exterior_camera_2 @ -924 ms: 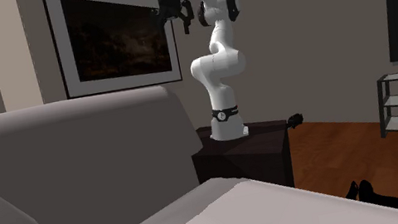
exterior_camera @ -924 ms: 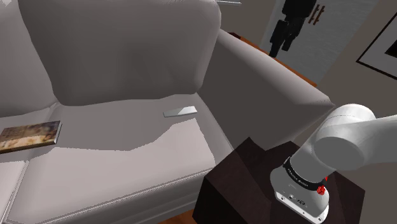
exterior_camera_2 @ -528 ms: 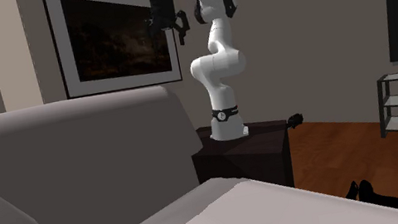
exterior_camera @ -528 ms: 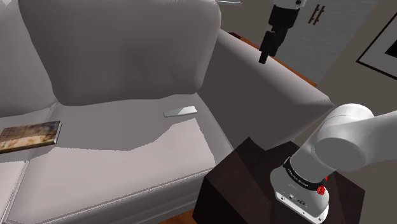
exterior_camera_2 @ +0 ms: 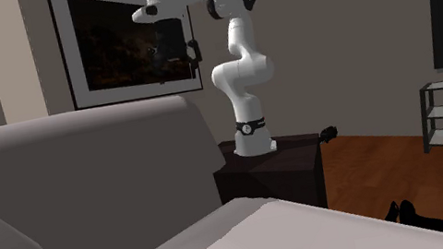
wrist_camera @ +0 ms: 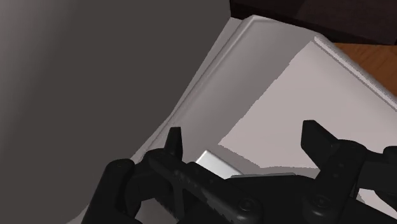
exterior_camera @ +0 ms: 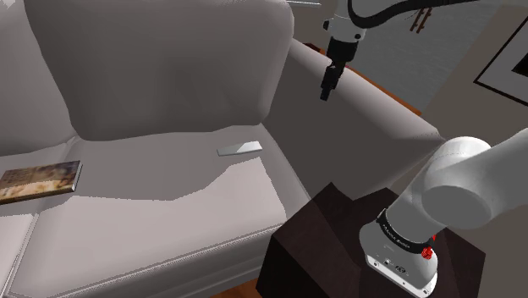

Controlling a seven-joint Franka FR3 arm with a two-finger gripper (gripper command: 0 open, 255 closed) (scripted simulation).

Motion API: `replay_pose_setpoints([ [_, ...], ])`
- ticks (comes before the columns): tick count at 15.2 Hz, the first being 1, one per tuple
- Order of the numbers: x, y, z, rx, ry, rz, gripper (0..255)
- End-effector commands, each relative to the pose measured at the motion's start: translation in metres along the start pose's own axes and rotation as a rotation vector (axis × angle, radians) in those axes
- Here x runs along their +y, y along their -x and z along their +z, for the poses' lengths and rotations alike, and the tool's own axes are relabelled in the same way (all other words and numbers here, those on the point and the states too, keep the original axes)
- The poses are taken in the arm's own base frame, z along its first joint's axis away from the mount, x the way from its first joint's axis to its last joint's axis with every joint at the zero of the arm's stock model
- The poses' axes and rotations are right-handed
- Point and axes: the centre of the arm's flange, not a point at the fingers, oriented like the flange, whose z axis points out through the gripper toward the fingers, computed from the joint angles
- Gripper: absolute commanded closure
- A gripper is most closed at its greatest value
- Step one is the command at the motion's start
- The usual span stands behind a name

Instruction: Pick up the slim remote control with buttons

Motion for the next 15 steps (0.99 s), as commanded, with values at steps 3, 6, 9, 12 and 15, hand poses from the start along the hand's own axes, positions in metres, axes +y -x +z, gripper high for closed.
replay_pose_setpoints([
  [3,0.012,-0.034,0.038,0.005,-0.002,-0.102,0],
  [6,0.018,-0.060,0.067,0.007,-0.004,-0.176,0],
  [9,0.023,-0.086,0.096,0.009,-0.006,-0.251,0],
  [12,0.025,-0.113,0.125,0.011,-0.008,-0.325,0],
  [15,0.025,-0.140,0.154,0.013,-0.010,-0.399,0],
])
